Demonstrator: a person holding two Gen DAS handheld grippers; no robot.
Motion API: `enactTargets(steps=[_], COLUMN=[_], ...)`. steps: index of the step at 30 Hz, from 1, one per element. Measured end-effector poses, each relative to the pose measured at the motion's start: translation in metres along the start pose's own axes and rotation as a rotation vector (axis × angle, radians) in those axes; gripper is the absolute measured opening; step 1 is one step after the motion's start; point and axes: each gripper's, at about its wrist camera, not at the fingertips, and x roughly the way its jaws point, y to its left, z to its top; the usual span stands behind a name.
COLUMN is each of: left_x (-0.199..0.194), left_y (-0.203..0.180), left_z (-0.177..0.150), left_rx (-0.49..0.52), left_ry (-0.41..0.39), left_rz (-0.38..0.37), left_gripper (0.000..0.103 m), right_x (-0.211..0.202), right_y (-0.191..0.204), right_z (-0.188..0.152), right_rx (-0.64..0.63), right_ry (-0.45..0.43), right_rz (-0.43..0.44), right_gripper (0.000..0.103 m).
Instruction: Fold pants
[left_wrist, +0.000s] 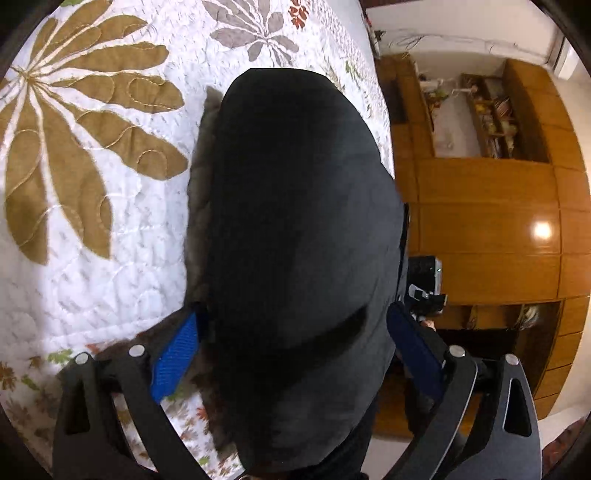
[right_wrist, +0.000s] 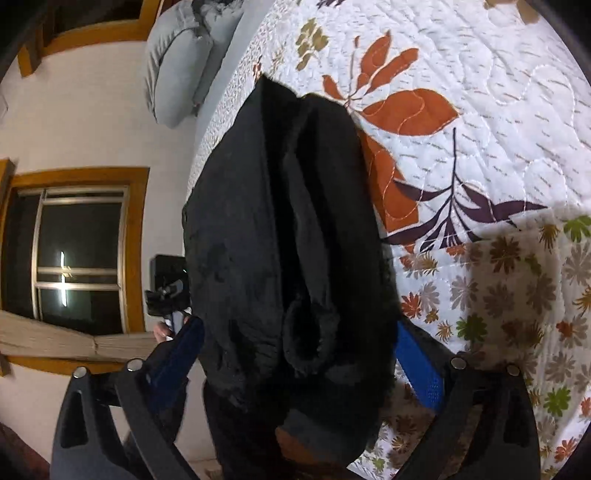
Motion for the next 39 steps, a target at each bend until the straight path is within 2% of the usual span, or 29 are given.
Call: enactTargets(steps=[2,6,9,12,14,16,17,18,22,28,34,39], left_x=[0.008,0.010,0.011,0.006,0.004,0.005,0.004,0.004,-0.004,-0.022,-0.056,-0.100], left_y=[-0.006,-0.007,-0.004,-0.002,-0.003,-0.005,-0.004,-0.003,-0.005,-0.013,-0.028,-0.033], left_z=[0.001,0.002,0.002,-0.003,-0.006,-0.009,-0.009,-0.010,-0.010,-0.008,0.009,0.045], left_rx=[0.023,0.022,0.013,0.017,0.012,0.028,0.027,0.025,0.027,0.033,0.066,0.071], left_ry=[0.017,0.013,0.005,-0.010,-0.026,-0.022,-0.023,-0.023,-0.040,-0.078,-0.125,-0.182], left_rz=[-0.008,-0.016,-0.018,-0.007,0.000,0.045,0.048,0.046,0.036,0.013,0.025,0.069], left_gripper=[0.099,0.099,0.099,0.097,0.093,0.077,0.074,0.068,0.049,0.035,0.033,0.033], right_x=[0.002,0.016,0.012,0.012,0.013,0.015,0.014,0.012,0.005,0.002,0.015,0.040], right_y=[0.001,0.010,0.001,0.004,0.010,0.011,0.010,0.010,0.017,0.031,0.070,0.113], right_z=[0.004,0.008,0.012,0.013,0.010,0.009,0.009,0.009,0.008,0.013,0.027,0.068], right_rx=[0.016,-0.024,0.002,-0.010,-0.033,-0.044,-0.043,-0.047,-0.079,-0.103,-0.148,-0.197], right_ry=[-0.003,0.032,0.031,0.027,0.027,0.026,0.021,0.018,0.012,0.012,0.003,0.005], right_rz=[0.033,0.005,0.044,0.035,0.016,-0.002,-0.004,0.003,0.010,0.029,0.063,0.068], right_gripper=[0.100,0.099,0.098,0.099,0.090,0.069,0.065,0.057,0.045,0.041,0.040,0.040])
